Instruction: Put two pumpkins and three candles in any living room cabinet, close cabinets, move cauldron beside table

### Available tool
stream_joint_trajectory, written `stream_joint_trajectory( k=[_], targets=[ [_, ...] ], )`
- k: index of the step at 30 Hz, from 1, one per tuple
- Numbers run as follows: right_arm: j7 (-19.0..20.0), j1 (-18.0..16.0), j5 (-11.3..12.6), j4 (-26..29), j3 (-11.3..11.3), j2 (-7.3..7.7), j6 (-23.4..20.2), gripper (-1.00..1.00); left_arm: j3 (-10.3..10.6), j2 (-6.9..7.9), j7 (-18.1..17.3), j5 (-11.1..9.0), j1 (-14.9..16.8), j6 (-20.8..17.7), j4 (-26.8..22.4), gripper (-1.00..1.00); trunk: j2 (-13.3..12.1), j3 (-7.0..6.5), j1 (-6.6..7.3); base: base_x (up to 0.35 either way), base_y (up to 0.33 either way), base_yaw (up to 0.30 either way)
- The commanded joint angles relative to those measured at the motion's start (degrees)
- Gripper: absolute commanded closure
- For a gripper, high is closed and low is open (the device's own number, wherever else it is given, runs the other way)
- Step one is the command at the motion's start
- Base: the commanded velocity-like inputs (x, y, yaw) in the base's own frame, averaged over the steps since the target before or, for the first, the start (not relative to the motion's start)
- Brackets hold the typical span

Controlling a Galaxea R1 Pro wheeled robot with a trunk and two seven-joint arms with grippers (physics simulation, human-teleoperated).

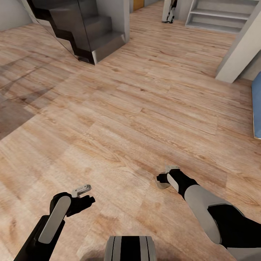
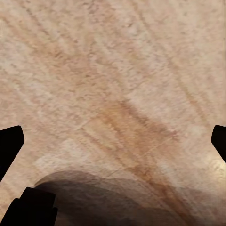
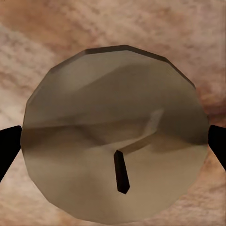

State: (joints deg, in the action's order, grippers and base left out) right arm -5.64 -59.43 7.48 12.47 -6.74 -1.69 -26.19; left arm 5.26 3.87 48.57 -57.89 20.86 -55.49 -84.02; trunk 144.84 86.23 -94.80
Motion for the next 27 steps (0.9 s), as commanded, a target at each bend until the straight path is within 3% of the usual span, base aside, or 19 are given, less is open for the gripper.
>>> stream_joint_trajectory(
  k=[1, 23, 25, 27],
  targets=[
    [-0.4, 0.0, 0.6, 0.1, -0.5, 0.02, -0.3, 1.00, 0.1, 0.06, 0.7, -0.5, -0.2, -0.1, -0.2, -1.00, 0.0, 0.04, 0.01, 0.000, 0.000, 0.000],
    [-0.4, 0.1, 0.6, 0.4, -0.6, -0.07, -0.1, 1.00, 0.1, 0.61, 0.9, -0.2, -1.9, 2.4, -0.5, -1.00, -0.3, -4.39, 0.52, 0.000, 0.000, 0.000],
    [-0.4, 0.3, 0.6, 2.7, -0.7, -0.03, -0.1, 1.00, 0.1, 0.61, 0.9, -0.1, -2.0, 2.5, -0.3, -1.00, -0.3, -4.84, 0.58, 0.000, 0.000, 0.000],
    [-0.4, 1.6, 0.5, 8.6, -0.8, 0.15, -0.6, 1.00, 0.1, 0.64, 0.9, 0.0, -2.3, 3.3, -0.2, -1.00, -0.3, -5.28, 0.63, 0.000, 0.000, 0.000]
  ],
)
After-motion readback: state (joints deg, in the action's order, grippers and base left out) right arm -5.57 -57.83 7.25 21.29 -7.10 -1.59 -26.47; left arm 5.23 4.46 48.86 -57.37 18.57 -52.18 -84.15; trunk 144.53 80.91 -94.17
